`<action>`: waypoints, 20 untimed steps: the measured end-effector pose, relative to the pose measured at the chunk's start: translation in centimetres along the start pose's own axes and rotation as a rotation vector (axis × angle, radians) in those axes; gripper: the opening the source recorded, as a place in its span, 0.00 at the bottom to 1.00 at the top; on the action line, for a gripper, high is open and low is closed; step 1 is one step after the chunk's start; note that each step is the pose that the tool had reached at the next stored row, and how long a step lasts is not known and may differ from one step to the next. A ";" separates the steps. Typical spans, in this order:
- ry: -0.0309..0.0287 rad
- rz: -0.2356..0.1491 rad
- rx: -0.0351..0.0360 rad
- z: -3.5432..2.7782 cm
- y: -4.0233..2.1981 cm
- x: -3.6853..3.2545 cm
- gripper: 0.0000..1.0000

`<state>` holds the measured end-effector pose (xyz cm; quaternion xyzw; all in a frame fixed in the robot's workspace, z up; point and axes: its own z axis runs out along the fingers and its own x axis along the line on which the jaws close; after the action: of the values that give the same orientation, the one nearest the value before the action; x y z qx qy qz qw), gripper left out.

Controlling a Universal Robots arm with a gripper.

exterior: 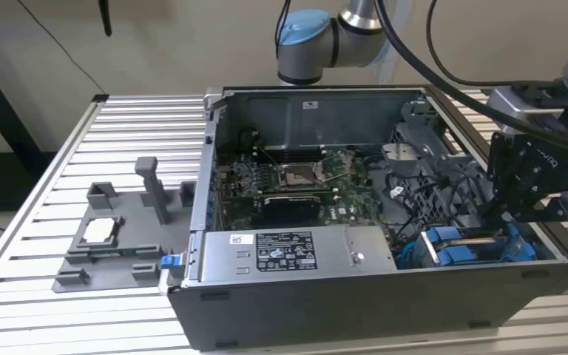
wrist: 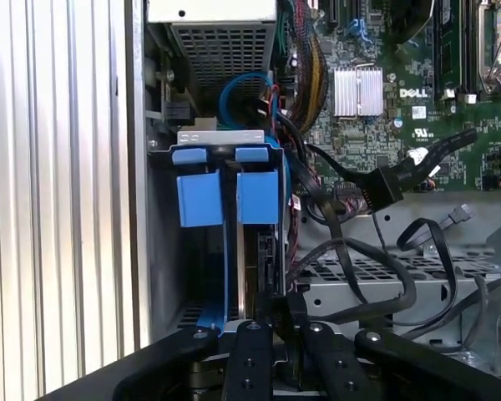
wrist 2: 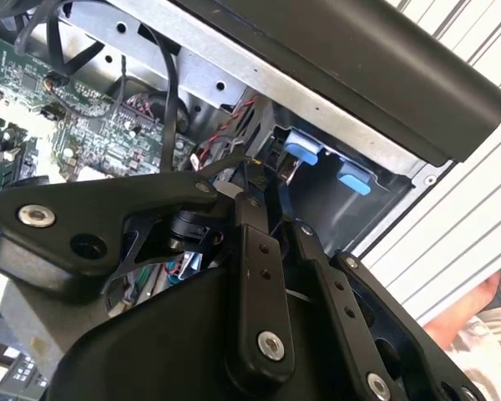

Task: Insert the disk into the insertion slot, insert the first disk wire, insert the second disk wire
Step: 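Insert the first disk wire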

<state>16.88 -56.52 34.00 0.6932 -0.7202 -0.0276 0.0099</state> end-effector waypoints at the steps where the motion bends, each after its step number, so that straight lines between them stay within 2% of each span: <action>1: -0.0001 0.002 0.0000 0.07 0.00 0.00 0.19; 6: 0.0007 0.012 -0.0005 0.67 -0.03 0.02 0.19; 8: -0.0007 0.012 -0.0006 0.78 -0.04 0.02 0.19; 16: -0.0019 0.012 -0.0007 0.85 -0.05 0.01 0.20; 17: -0.0018 0.012 -0.0006 0.85 -0.05 0.01 0.27; 20: -0.0026 0.012 -0.0007 0.47 -0.02 0.01 0.27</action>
<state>16.88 -56.51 33.54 0.6887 -0.7244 -0.0287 0.0094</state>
